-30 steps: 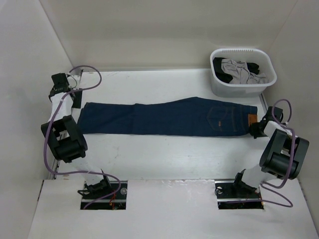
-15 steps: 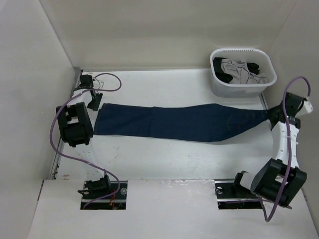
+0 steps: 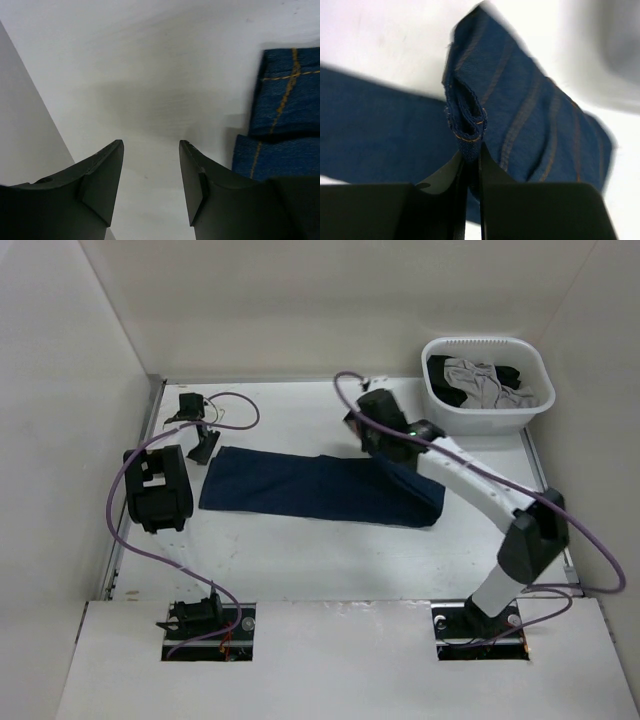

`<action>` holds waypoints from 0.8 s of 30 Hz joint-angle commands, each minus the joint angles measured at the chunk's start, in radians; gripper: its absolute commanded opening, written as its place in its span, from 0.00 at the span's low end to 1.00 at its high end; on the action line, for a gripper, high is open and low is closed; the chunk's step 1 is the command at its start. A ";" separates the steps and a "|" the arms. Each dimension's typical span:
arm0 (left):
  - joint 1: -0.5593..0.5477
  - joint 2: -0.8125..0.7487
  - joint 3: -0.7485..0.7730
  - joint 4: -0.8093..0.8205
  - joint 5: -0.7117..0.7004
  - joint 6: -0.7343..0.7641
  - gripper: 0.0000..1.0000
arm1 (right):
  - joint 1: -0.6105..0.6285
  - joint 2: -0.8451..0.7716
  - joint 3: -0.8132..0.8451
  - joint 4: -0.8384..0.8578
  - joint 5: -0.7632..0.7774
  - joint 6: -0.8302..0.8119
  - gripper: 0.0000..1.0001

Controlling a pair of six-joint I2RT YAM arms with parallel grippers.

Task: Fold and stack the trousers
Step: Fold the trousers

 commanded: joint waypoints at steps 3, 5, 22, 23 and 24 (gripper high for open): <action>-0.023 -0.012 -0.008 0.037 -0.013 0.007 0.47 | 0.136 0.146 0.041 -0.041 0.092 0.165 0.00; -0.026 -0.012 -0.009 0.037 -0.011 0.007 0.47 | 0.156 0.186 0.027 -0.020 0.079 0.231 0.00; -0.013 -0.008 0.003 0.030 -0.005 0.009 0.47 | 0.272 0.153 -0.163 0.230 -0.327 0.144 0.38; -0.011 -0.008 0.006 0.028 -0.005 0.010 0.47 | 0.277 0.134 -0.179 0.244 -0.347 0.133 0.45; -0.010 -0.008 0.011 0.025 -0.003 0.012 0.47 | 0.280 0.095 -0.206 0.269 -0.376 0.121 0.55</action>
